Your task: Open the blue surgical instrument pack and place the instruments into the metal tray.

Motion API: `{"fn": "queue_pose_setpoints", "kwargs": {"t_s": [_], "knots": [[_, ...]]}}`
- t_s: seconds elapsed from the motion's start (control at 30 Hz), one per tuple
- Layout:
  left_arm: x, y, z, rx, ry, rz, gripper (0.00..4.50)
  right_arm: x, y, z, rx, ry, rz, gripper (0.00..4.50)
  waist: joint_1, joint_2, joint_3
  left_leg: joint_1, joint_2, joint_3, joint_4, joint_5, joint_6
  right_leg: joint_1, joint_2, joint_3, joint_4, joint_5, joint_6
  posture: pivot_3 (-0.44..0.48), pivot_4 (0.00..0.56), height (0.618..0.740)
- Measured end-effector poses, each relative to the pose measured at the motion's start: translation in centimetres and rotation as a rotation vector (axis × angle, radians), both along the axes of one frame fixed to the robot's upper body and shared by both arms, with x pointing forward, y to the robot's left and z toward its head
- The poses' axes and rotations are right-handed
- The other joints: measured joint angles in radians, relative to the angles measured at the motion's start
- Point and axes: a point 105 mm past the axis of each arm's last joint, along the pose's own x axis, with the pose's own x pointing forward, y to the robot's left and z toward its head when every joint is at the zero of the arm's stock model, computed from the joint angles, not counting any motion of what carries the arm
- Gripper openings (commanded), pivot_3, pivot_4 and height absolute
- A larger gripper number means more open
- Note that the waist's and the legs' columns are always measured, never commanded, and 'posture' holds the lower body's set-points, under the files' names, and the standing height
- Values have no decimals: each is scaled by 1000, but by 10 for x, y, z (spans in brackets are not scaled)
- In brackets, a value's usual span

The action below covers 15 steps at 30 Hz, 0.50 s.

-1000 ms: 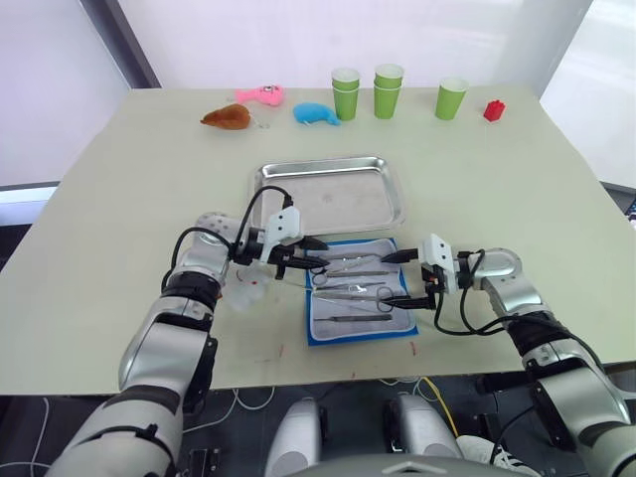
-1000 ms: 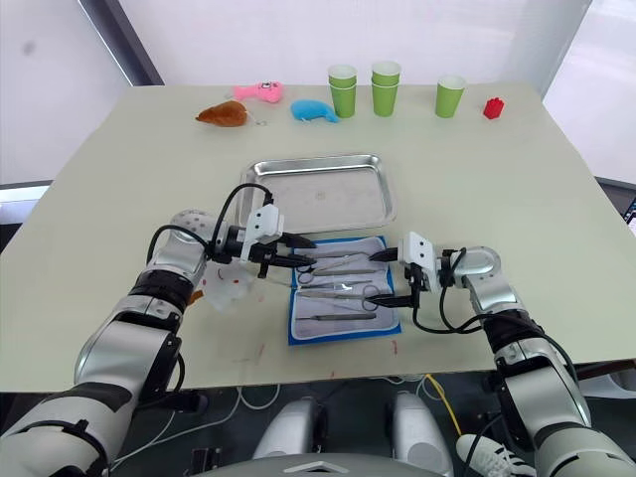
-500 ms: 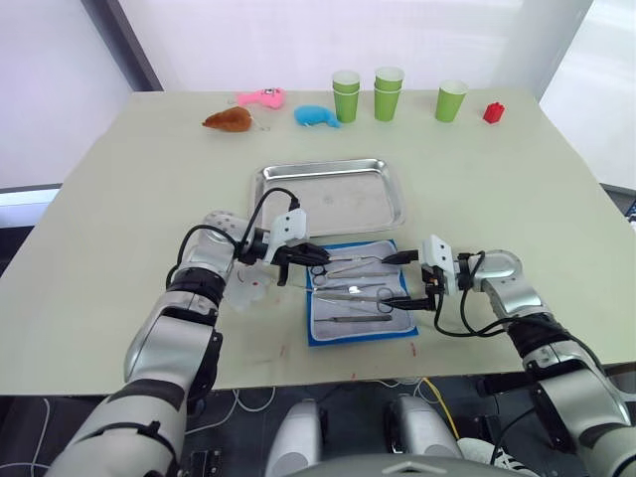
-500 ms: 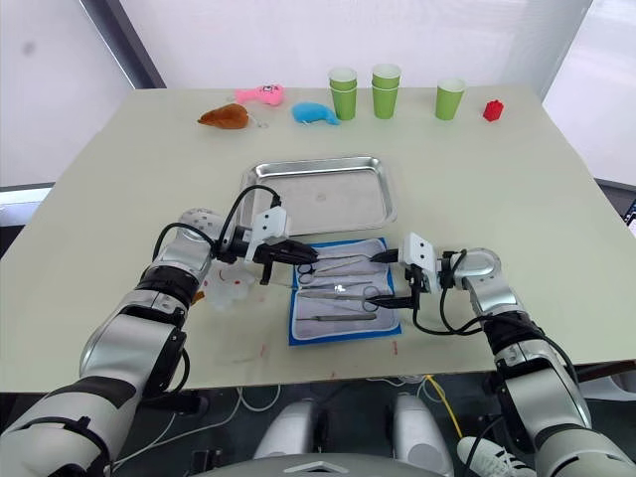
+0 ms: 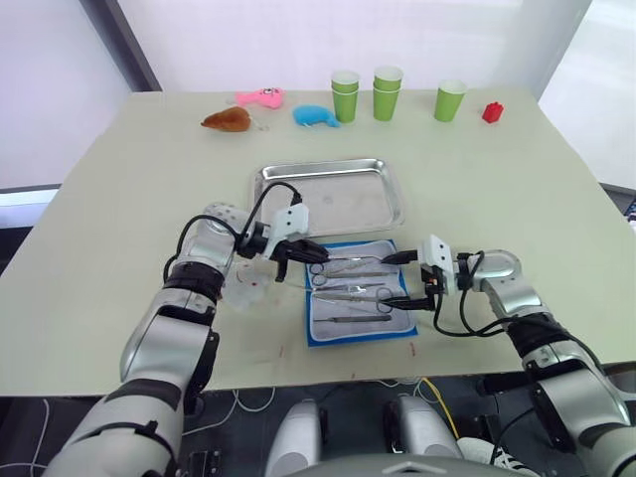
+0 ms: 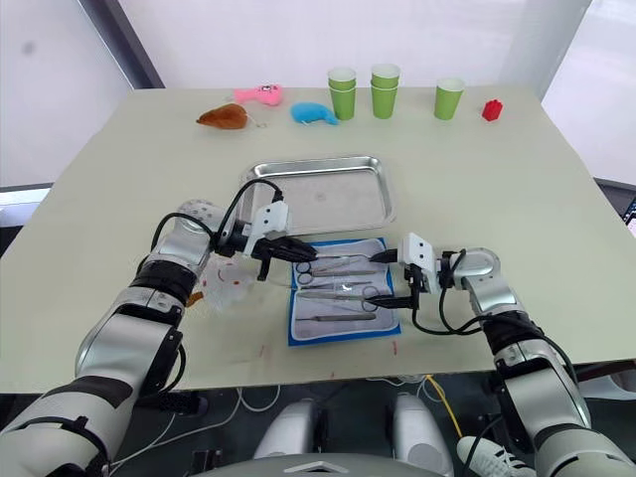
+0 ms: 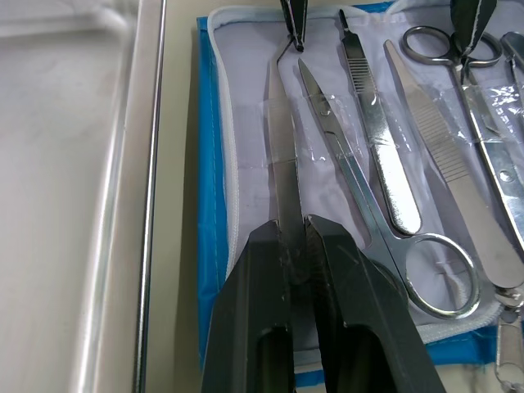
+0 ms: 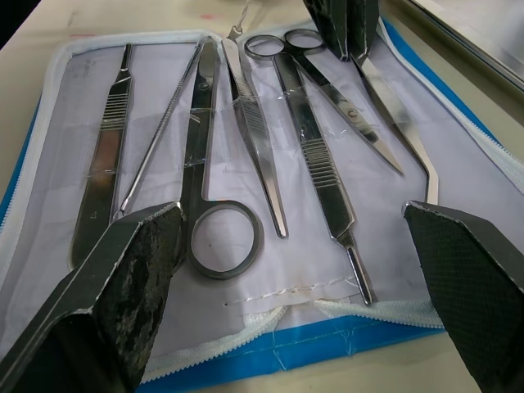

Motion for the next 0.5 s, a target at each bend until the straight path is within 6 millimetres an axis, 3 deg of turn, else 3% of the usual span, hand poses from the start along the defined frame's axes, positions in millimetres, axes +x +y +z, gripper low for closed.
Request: {"fn": "queue_pose_setpoints", "kwargs": {"t_s": [0.5], "knots": [[-4, 10, 16, 80, 7, 13, 46, 2, 5, 1, -30, 28, 13, 4500, -8, 0, 0, 1, 1, 0, -1, 0, 0, 0, 1, 2, 0, 0, -1, 0, 150, 740]]}}
